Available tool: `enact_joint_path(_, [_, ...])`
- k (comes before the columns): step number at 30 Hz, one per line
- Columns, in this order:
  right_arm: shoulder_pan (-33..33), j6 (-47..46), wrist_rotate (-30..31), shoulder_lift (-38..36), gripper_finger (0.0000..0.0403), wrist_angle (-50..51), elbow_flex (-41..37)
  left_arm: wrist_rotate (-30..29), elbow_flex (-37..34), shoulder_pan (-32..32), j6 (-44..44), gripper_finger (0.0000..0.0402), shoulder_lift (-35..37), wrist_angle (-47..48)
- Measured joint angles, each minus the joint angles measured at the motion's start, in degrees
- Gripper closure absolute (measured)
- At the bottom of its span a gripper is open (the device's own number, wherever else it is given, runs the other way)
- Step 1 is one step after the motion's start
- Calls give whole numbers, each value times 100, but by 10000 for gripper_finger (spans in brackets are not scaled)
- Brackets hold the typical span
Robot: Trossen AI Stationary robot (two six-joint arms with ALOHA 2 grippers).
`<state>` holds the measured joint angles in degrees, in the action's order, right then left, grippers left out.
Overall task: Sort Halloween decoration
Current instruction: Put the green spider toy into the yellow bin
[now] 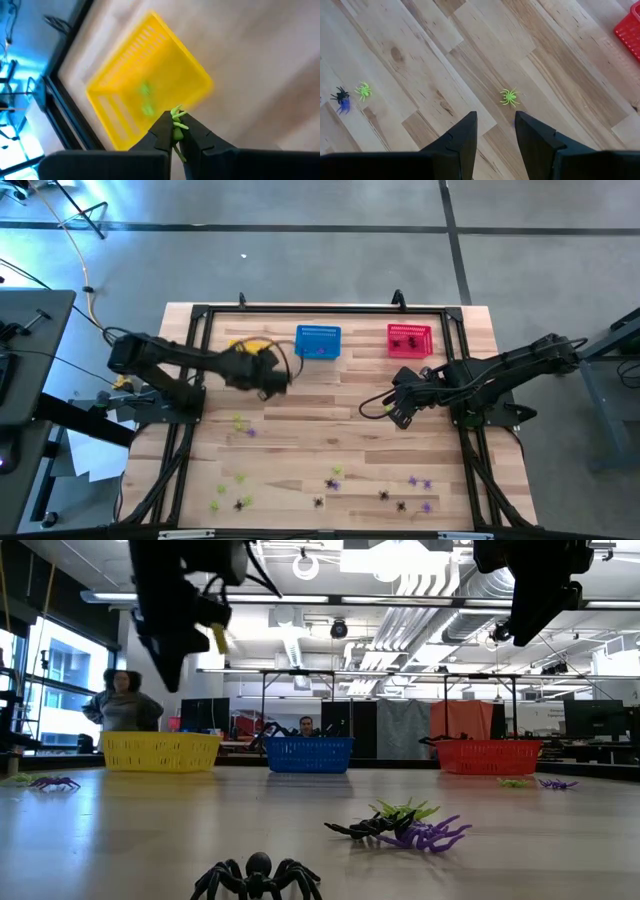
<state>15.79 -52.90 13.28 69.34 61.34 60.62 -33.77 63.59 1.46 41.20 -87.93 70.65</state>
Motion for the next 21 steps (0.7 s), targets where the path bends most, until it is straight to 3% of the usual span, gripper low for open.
enact_joint_path(5, [-2,0,0,0,273,0,0,163,-1,-1011,-1089,394,-20,-443])
enact_joint_path(11, [-1,0,1,0,273,0,0,1122,-428,-1919,-1942,394,-44,-1436])
enact_joint_path(15, [-2,0,2,0,273,0,0,1536,-794,-2232,-2084,394,-44,-1885])
enact_joint_path(21, [0,0,2,0,273,0,0,1633,-1019,-2296,-2139,389,-42,-2111])
